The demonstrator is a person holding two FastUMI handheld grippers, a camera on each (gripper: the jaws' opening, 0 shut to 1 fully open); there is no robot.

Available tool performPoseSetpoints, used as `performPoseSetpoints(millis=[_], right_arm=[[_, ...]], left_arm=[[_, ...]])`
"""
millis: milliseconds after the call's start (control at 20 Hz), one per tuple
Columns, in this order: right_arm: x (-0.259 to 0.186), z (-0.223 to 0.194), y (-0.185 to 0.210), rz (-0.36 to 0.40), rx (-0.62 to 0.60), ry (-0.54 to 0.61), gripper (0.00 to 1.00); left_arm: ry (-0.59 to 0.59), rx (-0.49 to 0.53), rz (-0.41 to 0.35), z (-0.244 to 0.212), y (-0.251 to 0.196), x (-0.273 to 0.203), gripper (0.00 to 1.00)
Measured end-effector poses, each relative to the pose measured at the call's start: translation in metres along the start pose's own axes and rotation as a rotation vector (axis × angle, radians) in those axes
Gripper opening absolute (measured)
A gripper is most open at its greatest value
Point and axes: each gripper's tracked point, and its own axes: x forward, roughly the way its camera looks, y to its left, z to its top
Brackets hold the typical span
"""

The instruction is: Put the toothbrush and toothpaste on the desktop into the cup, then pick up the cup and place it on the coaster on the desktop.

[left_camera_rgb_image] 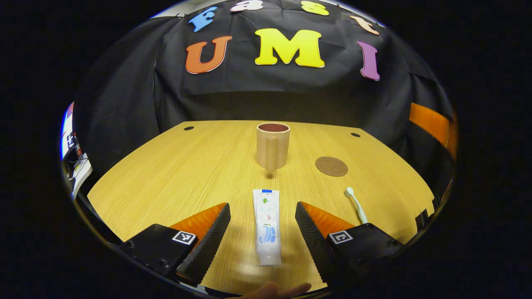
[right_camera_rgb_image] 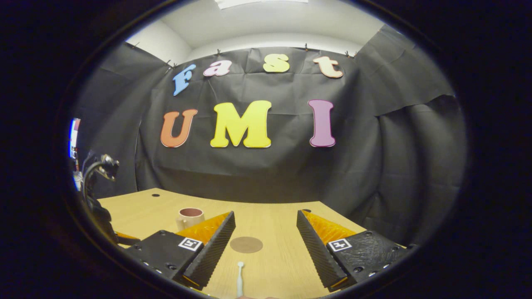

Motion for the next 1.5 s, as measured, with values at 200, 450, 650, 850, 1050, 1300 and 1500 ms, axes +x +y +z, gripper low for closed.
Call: performPoseSetpoints(millis=[200,450,650,850,1050,1300,1500], right_arm=[[0.001,-0.002,-0.003,-0.011,-0.023,0.003,0.94],[0.002,-0.008,-0.002,-0.004,-0.019,0.019,0.94],[0.005,-0.018,-0.003,-0.01,-0.028,0.057,0.92],[0.008,-0.028,0.001,0.013,-0.03,0.091,0.94],[0.01,-0.038,0.006,0.033,-0.037,0.128,0.94],[0.012,-0.054,0.016,0.063,-0.04,0.179,0.94],[0.018,-0.082,0.022,0.068,-0.065,0.249,0.94]], left_arm=[[0.12,-0.005,-0.028,-0.032,-0.008,0.011,0.95],[0.153,0.044,-0.008,-0.037,-0.005,0.012,0.9],[0.149,0.045,-0.033,-0.037,-0.008,0.012,0.83],[0.148,0.036,-0.056,-0.038,-0.012,0.012,0.63],[0.144,0.033,-0.073,-0.037,-0.013,0.012,0.47],[0.129,0.011,-0.062,-0.033,-0.014,0.013,0.41],[0.038,0.009,-0.044,-0.011,-0.01,0.004,0.41]])
